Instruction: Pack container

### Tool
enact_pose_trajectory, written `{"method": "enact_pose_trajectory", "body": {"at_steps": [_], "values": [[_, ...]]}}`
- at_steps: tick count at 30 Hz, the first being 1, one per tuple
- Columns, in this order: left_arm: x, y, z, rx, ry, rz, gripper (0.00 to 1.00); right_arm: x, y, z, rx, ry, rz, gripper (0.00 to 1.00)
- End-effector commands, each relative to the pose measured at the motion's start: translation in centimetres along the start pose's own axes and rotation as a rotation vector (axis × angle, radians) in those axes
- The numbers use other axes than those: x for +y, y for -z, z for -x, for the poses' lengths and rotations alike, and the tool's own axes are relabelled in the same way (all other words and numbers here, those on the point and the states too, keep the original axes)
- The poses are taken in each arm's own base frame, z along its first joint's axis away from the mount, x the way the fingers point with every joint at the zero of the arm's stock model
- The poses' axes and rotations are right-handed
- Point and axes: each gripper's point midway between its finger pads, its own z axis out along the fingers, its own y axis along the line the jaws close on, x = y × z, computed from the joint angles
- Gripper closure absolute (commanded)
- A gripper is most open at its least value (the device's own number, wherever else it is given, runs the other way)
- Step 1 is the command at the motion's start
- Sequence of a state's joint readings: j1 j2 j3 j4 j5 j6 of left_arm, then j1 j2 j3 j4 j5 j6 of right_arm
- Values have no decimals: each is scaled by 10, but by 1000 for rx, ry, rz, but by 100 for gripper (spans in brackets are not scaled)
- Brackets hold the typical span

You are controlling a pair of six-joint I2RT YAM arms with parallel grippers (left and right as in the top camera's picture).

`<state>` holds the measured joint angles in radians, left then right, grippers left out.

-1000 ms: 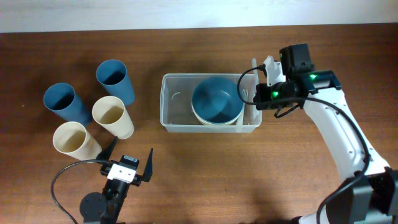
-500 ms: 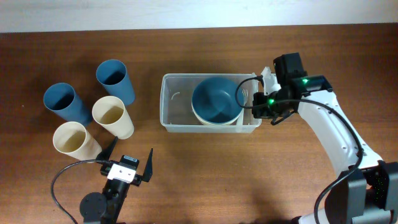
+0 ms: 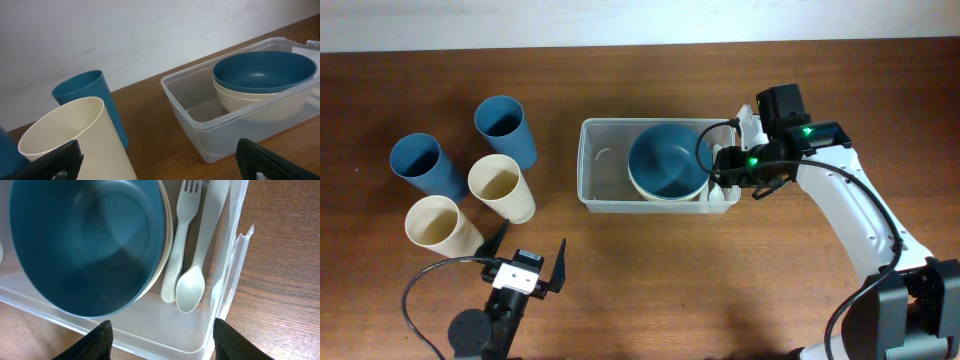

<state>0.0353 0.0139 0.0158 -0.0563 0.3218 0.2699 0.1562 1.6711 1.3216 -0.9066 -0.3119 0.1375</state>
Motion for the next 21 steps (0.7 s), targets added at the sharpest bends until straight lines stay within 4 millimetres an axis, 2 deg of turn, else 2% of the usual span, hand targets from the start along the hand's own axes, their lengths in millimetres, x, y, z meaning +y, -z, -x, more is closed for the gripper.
{"method": "enact_pose_trajectory", "body": {"at_steps": [1, 5, 8, 10, 13, 16, 21], "values": [[2, 0, -2, 3, -9, 12, 0, 0, 1, 5, -10, 3, -7, 41], [2, 0, -2, 3, -9, 12, 0, -6, 24, 24, -76, -32, -10, 39], [2, 0, -2, 3, -9, 12, 0, -26, 49, 42, -157, -139, -27, 37], [2, 0, -2, 3, -9, 11, 0, -52, 62, 49, -200, -276, -58, 34], [2, 0, -2, 3, -9, 11, 0, -96, 77, 51, -247, -471, -87, 22], [2, 0, -2, 3, -9, 11, 0, -138, 93, 46, -289, -652, -124, 2], [2, 0, -2, 3, -9, 12, 0, -183, 112, 33, -328, -787, -161, 1]]}}
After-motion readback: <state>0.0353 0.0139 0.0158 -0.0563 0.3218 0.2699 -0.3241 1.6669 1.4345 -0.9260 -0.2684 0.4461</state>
